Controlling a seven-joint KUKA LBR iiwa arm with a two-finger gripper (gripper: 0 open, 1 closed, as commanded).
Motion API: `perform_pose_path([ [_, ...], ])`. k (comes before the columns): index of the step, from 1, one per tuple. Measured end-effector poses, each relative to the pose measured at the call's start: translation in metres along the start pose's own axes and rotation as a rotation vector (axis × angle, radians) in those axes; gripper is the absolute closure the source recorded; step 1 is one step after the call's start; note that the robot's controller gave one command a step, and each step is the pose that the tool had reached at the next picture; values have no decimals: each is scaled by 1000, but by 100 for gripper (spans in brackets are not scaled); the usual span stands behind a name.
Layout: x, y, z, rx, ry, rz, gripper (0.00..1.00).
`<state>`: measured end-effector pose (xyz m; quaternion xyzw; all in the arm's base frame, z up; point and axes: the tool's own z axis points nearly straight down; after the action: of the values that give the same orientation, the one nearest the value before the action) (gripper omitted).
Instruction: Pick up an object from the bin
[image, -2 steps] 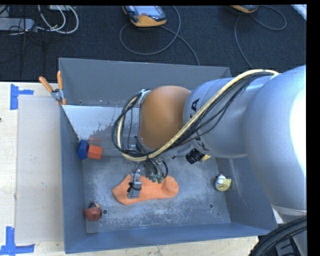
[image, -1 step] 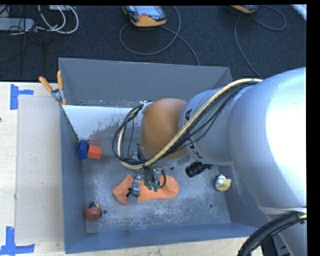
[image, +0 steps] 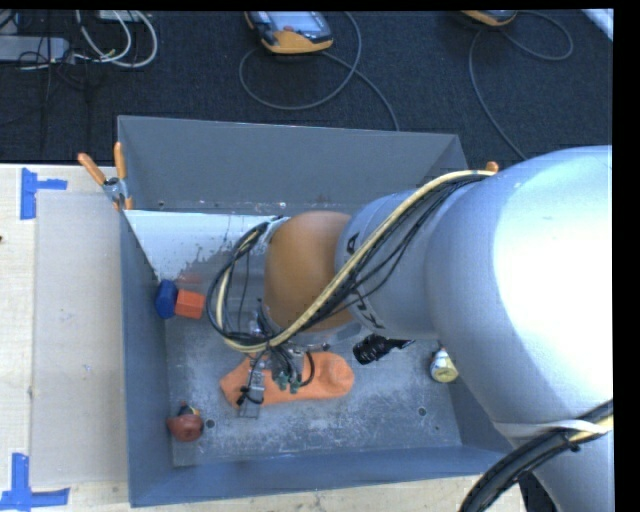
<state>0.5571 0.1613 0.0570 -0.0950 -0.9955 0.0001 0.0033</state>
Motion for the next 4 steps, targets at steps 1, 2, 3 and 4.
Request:
perform_pose_path([
  [1,26,-16,-13,4,0,-423,100],
  [2,26,-16,-13,4,0,-420,100],
  [3,26,-16,-13,4,0,-419,100],
  [4,26,-16,-13,4,0,-418,100],
])
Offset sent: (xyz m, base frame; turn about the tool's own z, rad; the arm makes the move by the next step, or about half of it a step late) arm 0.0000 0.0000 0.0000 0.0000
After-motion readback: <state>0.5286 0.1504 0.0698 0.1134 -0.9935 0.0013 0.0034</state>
